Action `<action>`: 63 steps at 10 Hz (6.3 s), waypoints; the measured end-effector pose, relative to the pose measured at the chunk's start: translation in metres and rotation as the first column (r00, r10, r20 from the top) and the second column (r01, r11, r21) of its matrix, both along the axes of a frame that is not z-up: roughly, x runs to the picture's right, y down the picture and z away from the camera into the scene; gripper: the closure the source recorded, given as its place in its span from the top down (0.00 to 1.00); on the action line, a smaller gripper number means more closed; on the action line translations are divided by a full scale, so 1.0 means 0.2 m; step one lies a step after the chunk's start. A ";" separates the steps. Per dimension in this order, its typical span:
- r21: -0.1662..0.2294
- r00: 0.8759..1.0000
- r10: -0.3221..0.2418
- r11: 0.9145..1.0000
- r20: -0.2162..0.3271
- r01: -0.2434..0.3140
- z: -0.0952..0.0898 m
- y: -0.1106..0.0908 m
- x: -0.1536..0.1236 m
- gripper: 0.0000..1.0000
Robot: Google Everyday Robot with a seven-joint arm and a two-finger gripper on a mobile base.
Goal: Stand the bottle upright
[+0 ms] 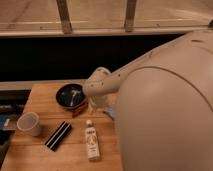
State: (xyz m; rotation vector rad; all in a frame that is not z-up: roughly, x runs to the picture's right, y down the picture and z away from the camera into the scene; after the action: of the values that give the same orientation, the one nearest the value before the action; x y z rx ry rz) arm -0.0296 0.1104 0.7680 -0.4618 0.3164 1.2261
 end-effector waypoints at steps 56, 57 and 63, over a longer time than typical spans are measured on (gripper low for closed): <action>0.138 0.999 -0.031 0.990 0.034 0.027 0.03 -0.76 -0.38 0.00; 0.142 0.999 -0.037 0.989 0.027 0.032 0.09 -0.78 -0.41 0.00; 0.098 1.000 0.027 0.995 -0.011 -0.026 0.36 -0.69 -0.21 0.00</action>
State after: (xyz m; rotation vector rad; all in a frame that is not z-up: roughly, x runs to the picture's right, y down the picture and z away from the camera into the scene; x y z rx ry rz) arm -0.0716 -0.0276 0.8396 -0.3750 0.2598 1.2649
